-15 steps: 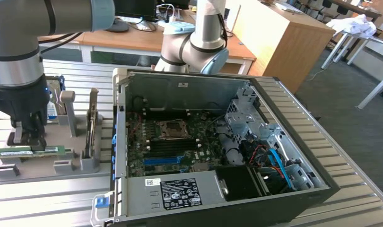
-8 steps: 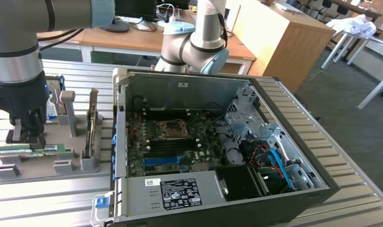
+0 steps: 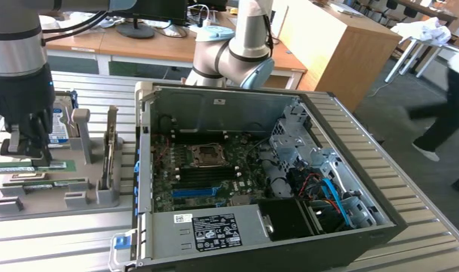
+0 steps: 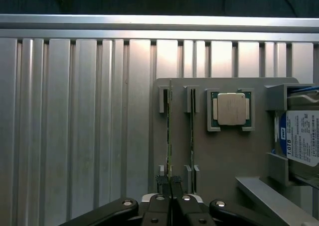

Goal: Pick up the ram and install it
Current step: 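Pick up the ram and move it above insertion slot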

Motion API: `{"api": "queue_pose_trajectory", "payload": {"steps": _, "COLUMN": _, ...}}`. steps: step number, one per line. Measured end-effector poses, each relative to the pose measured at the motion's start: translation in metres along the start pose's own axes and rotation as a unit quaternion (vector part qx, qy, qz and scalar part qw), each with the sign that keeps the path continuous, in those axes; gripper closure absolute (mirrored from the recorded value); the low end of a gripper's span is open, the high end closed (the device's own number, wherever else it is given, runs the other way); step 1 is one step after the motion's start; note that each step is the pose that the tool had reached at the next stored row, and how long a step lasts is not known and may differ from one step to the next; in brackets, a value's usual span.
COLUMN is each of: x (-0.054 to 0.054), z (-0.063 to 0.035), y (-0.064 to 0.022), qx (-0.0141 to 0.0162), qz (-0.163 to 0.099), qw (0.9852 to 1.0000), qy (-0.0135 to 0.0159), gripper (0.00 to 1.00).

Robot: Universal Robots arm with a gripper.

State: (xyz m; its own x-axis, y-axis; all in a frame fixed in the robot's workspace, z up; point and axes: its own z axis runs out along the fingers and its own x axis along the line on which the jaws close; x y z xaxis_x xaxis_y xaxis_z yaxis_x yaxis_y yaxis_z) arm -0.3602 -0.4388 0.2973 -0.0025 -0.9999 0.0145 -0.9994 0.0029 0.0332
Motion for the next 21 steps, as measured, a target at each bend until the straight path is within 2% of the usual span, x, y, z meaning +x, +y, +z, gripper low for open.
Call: {"api": "queue_pose_trajectory", "payload": {"steps": 21, "x": 0.0001, "z": -0.0059, "y": 0.0001, "qx": 0.0002, "qz": 0.000, "qw": 1.0000, "qy": -0.0001, "gripper": 0.88}}
